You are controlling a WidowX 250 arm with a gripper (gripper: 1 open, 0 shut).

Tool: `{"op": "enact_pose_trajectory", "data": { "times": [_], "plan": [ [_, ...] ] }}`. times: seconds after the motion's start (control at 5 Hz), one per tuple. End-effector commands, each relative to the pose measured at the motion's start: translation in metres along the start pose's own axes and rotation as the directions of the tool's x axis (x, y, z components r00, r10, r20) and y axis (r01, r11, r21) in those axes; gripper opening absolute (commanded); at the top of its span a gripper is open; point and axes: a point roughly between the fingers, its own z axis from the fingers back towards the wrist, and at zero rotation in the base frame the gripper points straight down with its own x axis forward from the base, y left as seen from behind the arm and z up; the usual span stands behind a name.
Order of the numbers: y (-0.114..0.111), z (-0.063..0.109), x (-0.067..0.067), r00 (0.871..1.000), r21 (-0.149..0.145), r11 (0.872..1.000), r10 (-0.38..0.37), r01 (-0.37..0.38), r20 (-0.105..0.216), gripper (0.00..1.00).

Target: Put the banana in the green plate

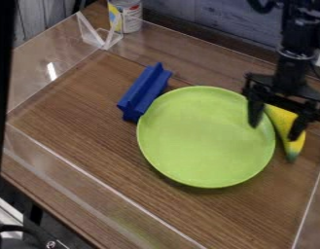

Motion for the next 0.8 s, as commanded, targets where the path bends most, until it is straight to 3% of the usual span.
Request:
{"op": "enact_pose_trajectory", "data": {
  "times": [0.0, 0.2, 0.6],
  "plan": [
    [-0.0146, 0.0095, 0.0172, 0.998, -0.006, 1.000, -0.020, 0.020, 0.056, 1.00],
    [-0.0161, 0.0037, 0.0196, 0.998, -0.006, 1.000, -0.020, 0.021, 0.053, 0.00],
    [-0.0137, 0.0044, 0.0170, 0.998, -0.016, 0.999, -0.027, 0.027, 0.057, 0.00]
  ]
}}
